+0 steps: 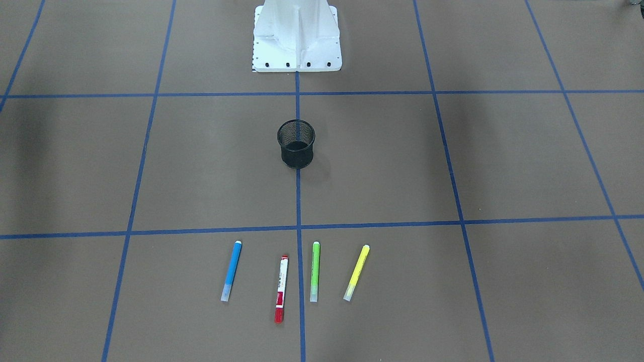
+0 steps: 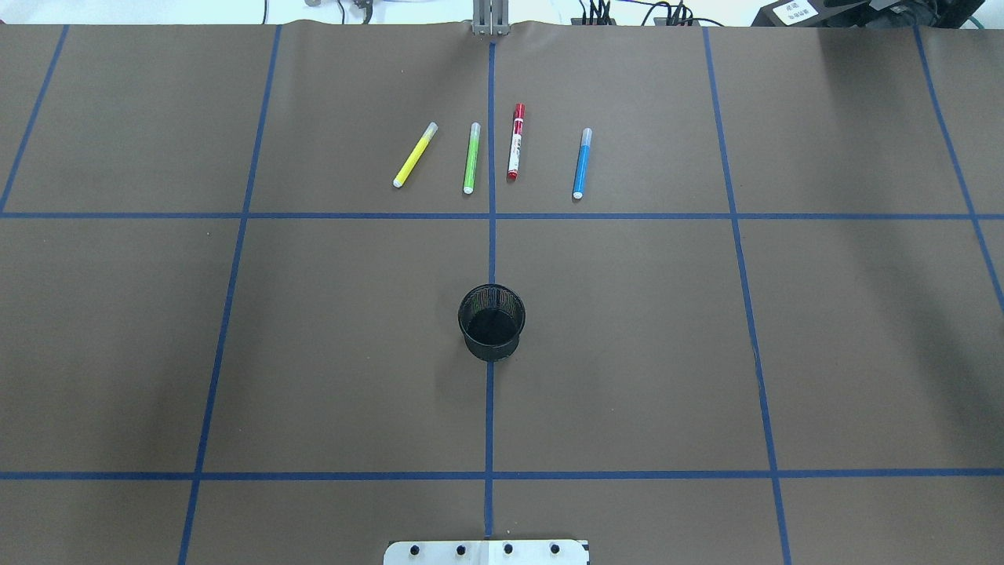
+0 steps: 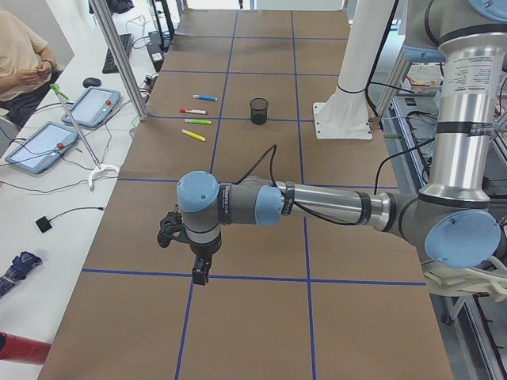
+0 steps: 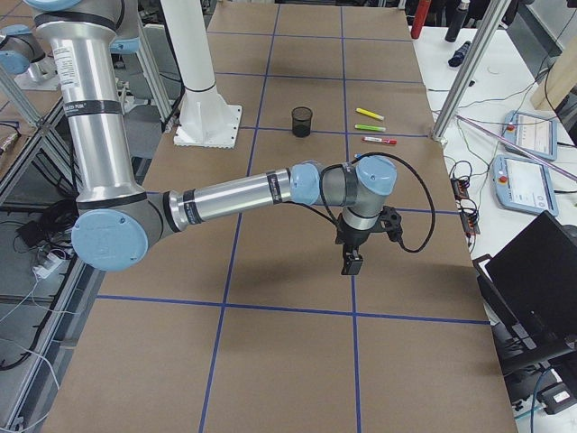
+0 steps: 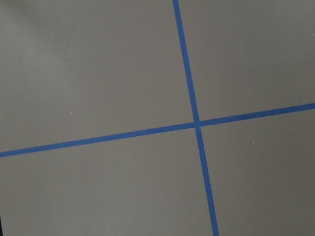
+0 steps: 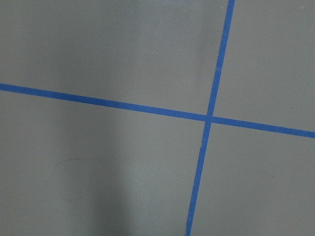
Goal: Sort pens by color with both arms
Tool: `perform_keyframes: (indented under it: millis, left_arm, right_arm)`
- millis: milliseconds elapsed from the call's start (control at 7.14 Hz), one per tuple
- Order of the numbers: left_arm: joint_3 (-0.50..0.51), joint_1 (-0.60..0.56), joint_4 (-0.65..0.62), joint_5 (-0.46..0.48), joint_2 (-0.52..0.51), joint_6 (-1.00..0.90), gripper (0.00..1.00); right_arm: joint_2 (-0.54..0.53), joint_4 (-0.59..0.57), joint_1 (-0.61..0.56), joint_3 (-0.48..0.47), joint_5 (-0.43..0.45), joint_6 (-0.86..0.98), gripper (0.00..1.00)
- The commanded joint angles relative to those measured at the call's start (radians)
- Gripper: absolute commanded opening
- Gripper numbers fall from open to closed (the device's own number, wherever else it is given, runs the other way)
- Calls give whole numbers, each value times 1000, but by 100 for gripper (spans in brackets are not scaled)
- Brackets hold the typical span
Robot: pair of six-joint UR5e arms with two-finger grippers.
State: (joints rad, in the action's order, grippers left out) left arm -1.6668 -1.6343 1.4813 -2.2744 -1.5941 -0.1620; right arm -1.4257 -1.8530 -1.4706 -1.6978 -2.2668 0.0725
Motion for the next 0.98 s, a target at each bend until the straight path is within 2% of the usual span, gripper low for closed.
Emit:
perform_keyframes:
  millis: [0,841]
  left_arm:
    - [-16,5,7,-7,23,-7,100]
    - [-44,5,5,-5,25,-1,100]
  right_arm:
    - [-4,1,-7,-3,1,1,100]
    - [-18,1,-5,0,7,12,100]
